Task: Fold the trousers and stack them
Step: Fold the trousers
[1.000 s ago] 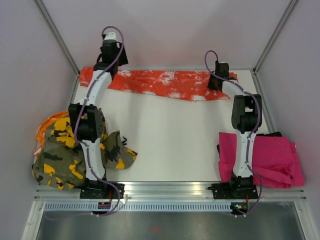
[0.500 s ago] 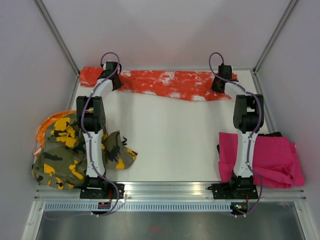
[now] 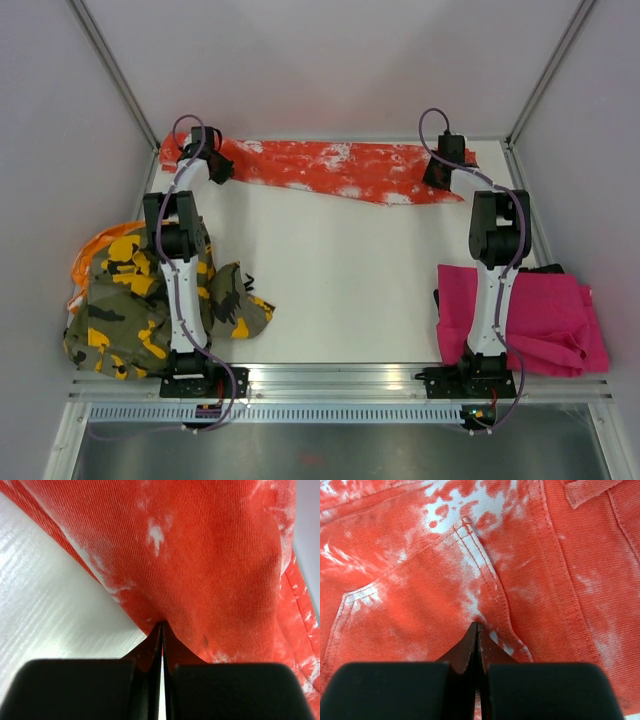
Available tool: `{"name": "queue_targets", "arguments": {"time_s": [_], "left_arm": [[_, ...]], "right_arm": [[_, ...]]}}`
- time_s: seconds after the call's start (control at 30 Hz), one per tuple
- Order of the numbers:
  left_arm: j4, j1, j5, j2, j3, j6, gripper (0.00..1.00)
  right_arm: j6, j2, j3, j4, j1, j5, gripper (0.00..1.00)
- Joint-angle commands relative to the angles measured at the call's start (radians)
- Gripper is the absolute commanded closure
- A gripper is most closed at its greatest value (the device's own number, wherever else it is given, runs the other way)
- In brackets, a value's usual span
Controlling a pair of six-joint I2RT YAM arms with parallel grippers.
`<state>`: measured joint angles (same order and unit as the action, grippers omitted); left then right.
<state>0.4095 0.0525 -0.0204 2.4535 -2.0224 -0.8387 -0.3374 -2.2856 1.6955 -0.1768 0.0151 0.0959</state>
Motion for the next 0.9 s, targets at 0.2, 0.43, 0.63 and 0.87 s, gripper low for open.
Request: {"name": "queue_targets", "arguments": {"time_s": [0.2, 0.43, 0.63, 0.87], "left_arm": [[0.061, -0.013, -0.209, -0.266, 0.347, -0.088, 0.98], [0.103, -0.075, -0.260, -0.385, 0.450, 0.018, 0.98], [-0.067, -0.102, -0.142, -0.407, 0.354, 0.161, 0.98], [-0.106, -0.095, -0.119, -0.147, 0.027, 0.069, 0.98]], "right_arm": [[0.003, 0.100, -0.195, -0.104, -0.049, 0.018, 1.00], [0.030, 0.199, -0.353, -0.092, -0.058, 0.059, 1.00], [0.086, 0.241, -0.407, -0.072, -0.058, -0.007, 1.00], [0.043, 0.239, -0.352, -0.052, -0.060, -0.082, 1.00]]}}
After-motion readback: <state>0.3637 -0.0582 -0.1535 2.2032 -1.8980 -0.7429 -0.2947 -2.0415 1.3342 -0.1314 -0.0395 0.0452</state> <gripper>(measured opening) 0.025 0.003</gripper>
